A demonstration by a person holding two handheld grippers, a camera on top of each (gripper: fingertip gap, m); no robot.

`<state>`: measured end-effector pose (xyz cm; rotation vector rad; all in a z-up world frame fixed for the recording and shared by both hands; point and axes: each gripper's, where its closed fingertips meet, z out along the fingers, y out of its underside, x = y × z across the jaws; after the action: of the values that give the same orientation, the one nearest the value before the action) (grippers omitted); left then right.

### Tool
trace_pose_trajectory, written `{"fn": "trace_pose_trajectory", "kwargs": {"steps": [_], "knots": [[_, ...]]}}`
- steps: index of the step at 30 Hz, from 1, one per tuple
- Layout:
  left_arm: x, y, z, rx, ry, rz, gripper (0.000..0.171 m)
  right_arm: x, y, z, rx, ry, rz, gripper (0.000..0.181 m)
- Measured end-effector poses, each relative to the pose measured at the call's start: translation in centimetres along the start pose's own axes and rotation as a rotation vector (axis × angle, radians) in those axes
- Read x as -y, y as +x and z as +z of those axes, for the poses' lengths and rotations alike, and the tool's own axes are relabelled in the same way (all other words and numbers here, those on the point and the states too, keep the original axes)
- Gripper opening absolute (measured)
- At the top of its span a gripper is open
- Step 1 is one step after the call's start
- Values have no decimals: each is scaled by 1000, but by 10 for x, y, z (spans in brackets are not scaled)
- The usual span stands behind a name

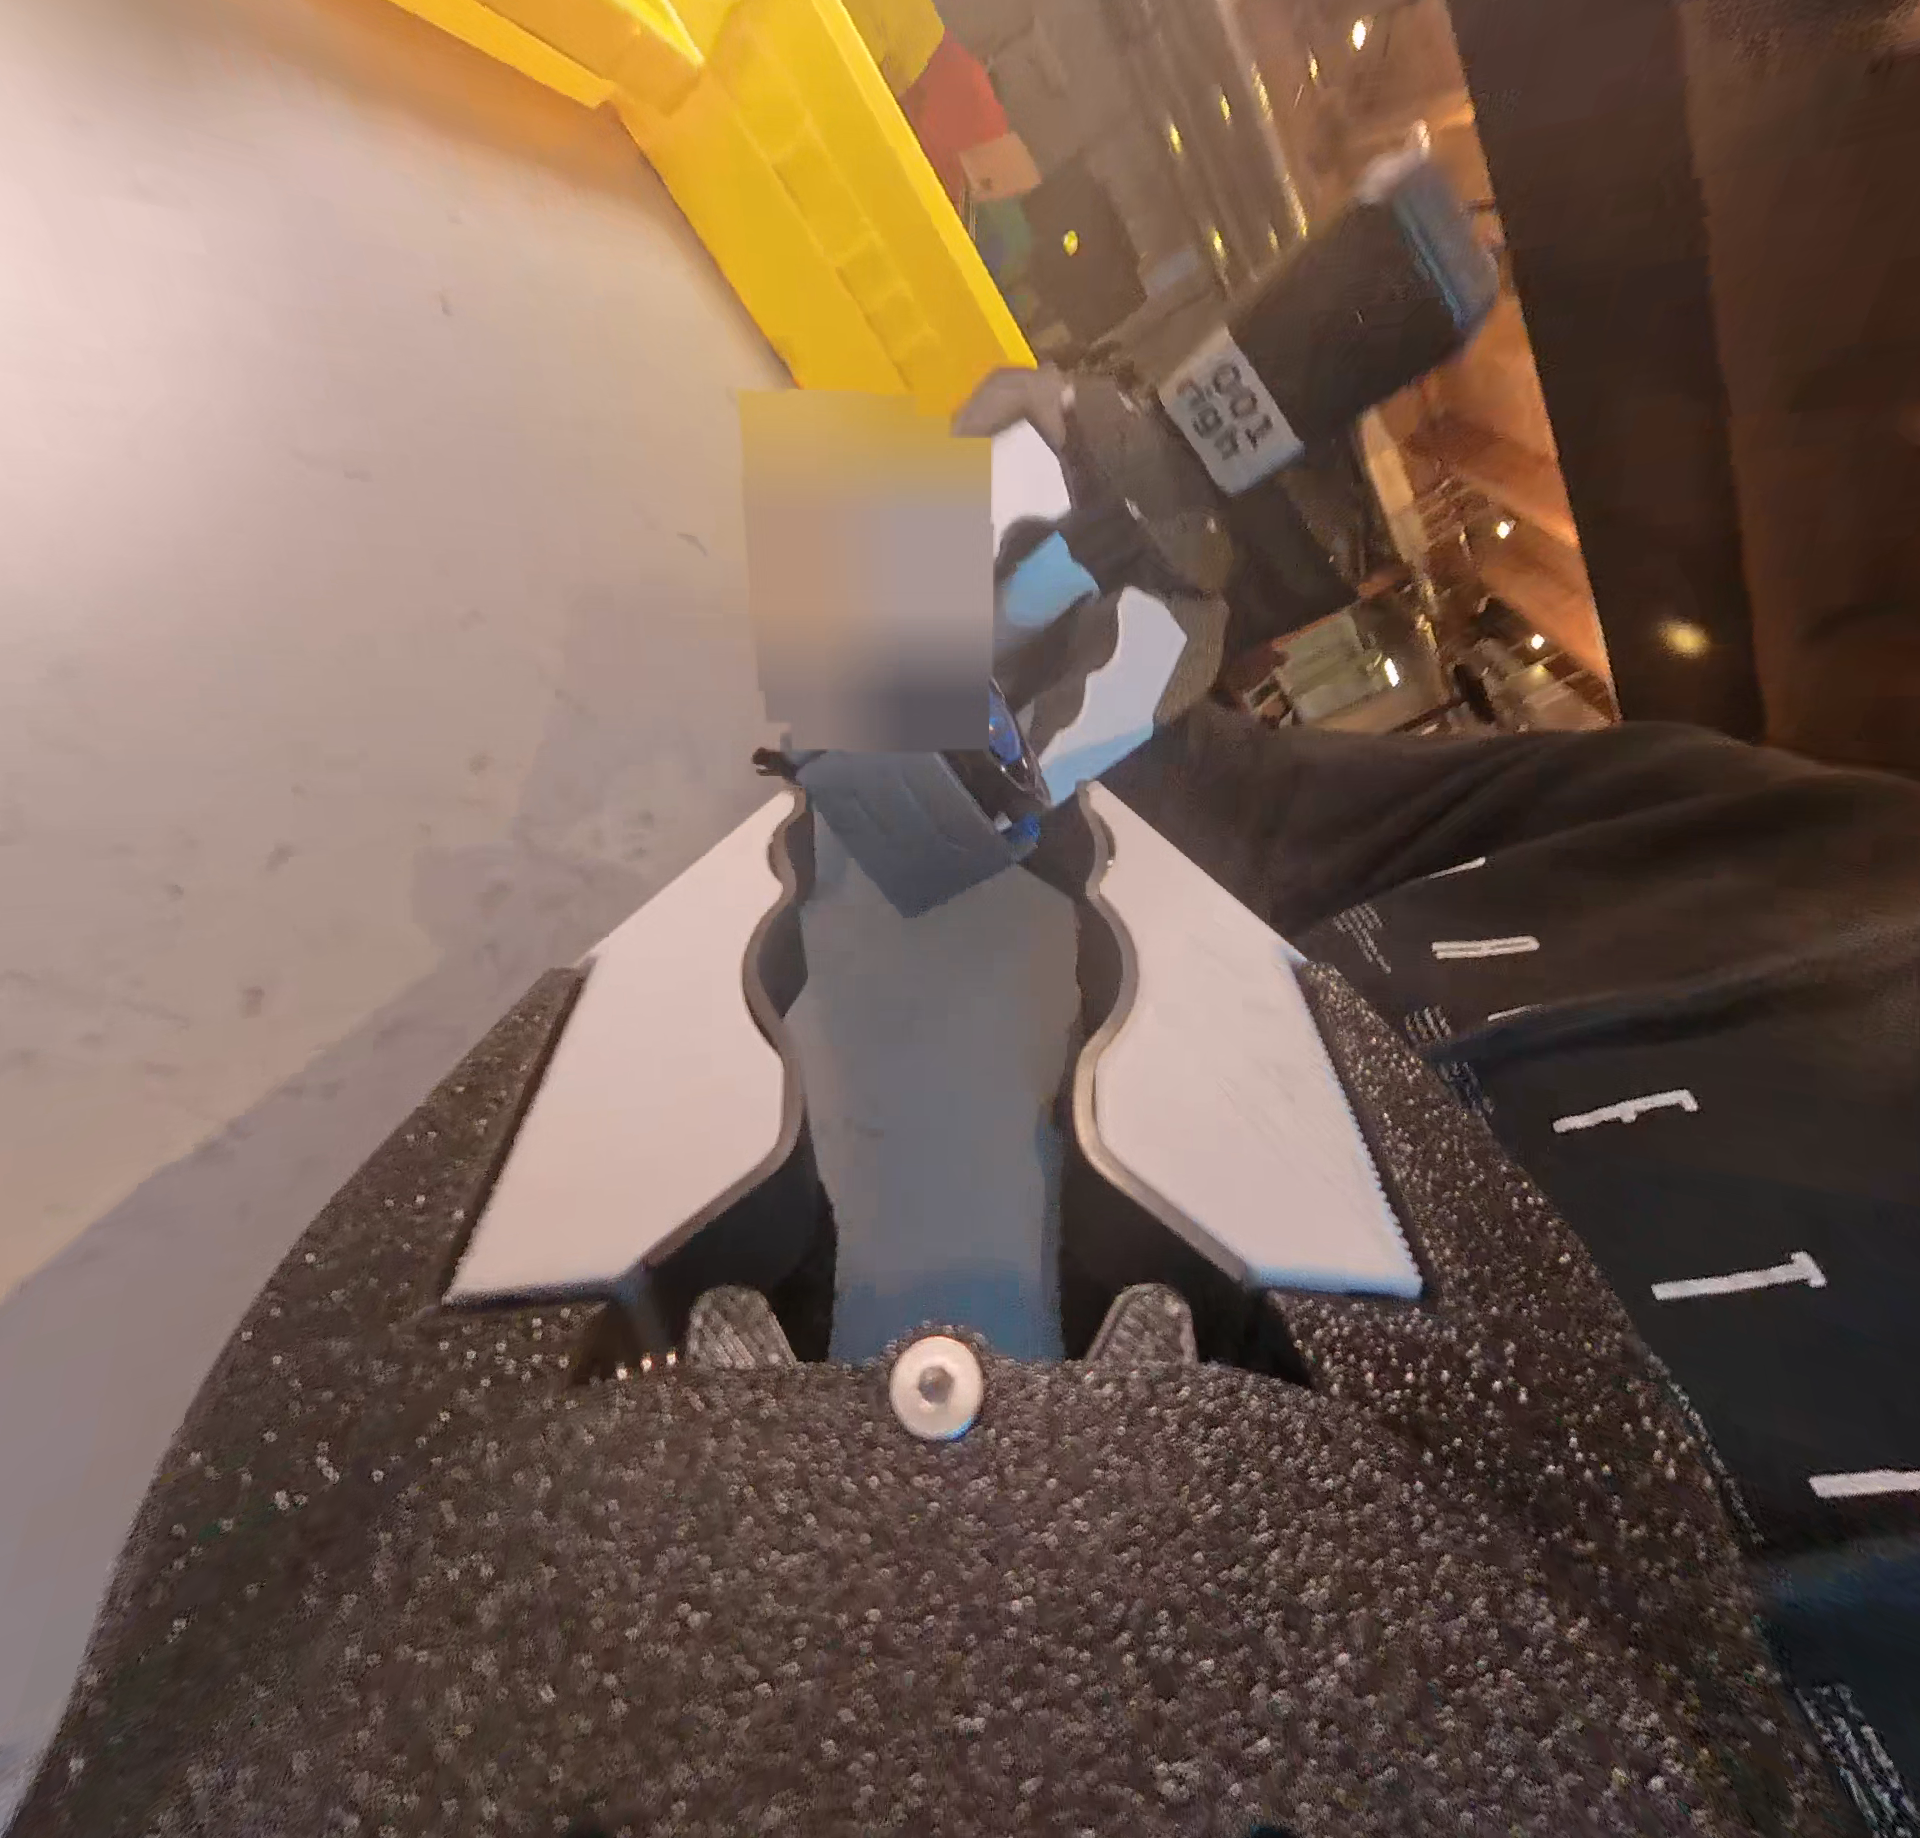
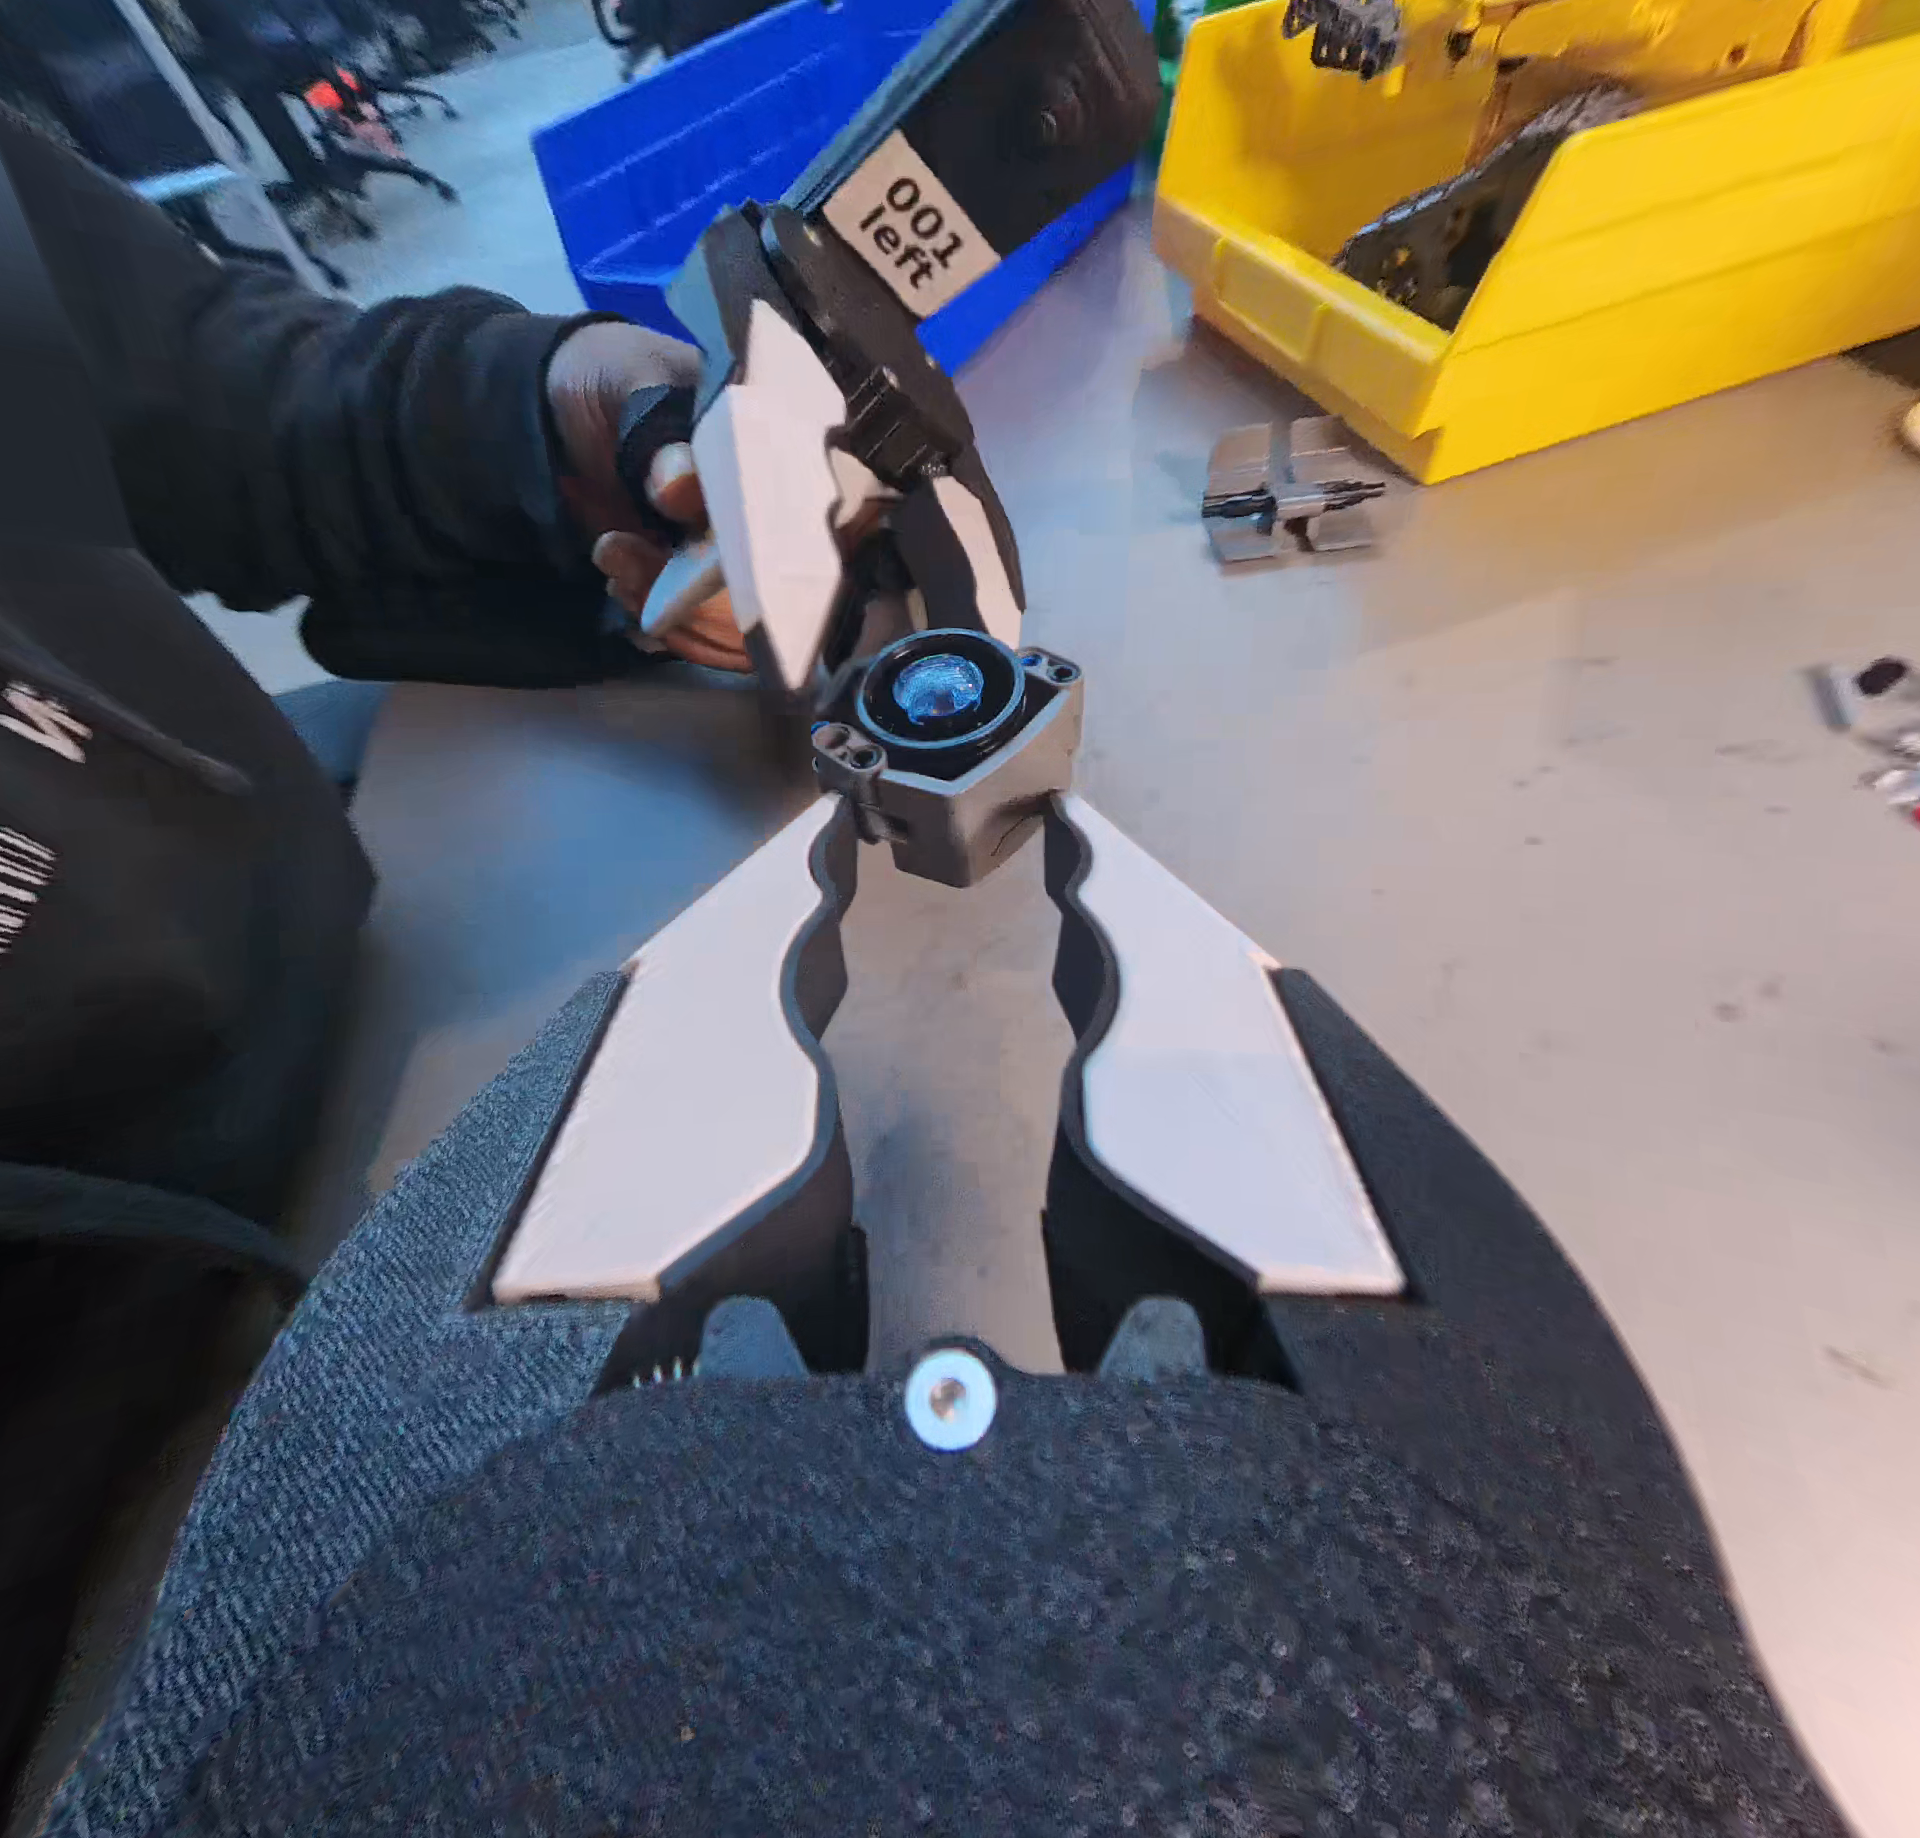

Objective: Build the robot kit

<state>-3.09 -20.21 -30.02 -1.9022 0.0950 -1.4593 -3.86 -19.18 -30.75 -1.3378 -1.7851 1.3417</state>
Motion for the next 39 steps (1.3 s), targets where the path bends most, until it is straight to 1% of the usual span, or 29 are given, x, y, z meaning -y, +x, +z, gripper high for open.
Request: {"fn": "trace_pose_trajectory", "kwargs": {"steps": [3,6,8,10,11,12,14,15,18,22,25,27,29,30,32,35,36,37,39], "knots": [[-11,-3,-3,49,-102,91,51,0,1,1,114,-14,115,36],[-20,-24,-14,217,-201,276,57,-2,1,4,191,-47,185,36],[-14,-28,-18,262,-190,383,64,-1,-1,6,237,-47,237,36],[-8,-21,-16,235,-156,441,75,-1,-2,9,255,-48,252,36],[-7,-17,-13,214,-143,466,77,-2,-3,10,264,-57,241,36],[-7,-16,-11,208,-139,491,75,-3,-5,11,268,-64,225,36],[-12,-17,-7,214,-176,548,58,-6,-10,13,274,-75,198,36],[-14,-18,-6,218,-195,568,54,-8,-10,14,265,-84,181,36],[-11,-33,-8,315,-210,572,53,-12,3,13,162,-84,115,30],[-7,-38,-8,383,-186,579,53,-10,0,9,143,-66,85,42],[-4,-45,-7,469,-179,628,53,-9,5,12,82,-49,63,47],[0,-49,-6,526,-164,660,53,-5,12,12,38,-11,76,41],[1,-50,-4,563,-152,665,53,-2,18,10,34,10,109,34],[0,-51,-3,579,-155,657,53,-5,18,10,41,2,111,34],[-6,-57,-2,601,-200,652,54,-16,19,12,43,-52,81,34],[-33,-65,-1,570,-370,622,63,-31,18,14,46,-154,20,33],[-35,-64,-2,569,-392,651,64,-38,17,14,55,-200,1,33],[-37,-64,-6,569,-418,672,63,-42,18,13,57,-223,-19,32],[-43,-61,-13,525,-481,676,63,-41,18,12,63,-212,-31,25]]}}
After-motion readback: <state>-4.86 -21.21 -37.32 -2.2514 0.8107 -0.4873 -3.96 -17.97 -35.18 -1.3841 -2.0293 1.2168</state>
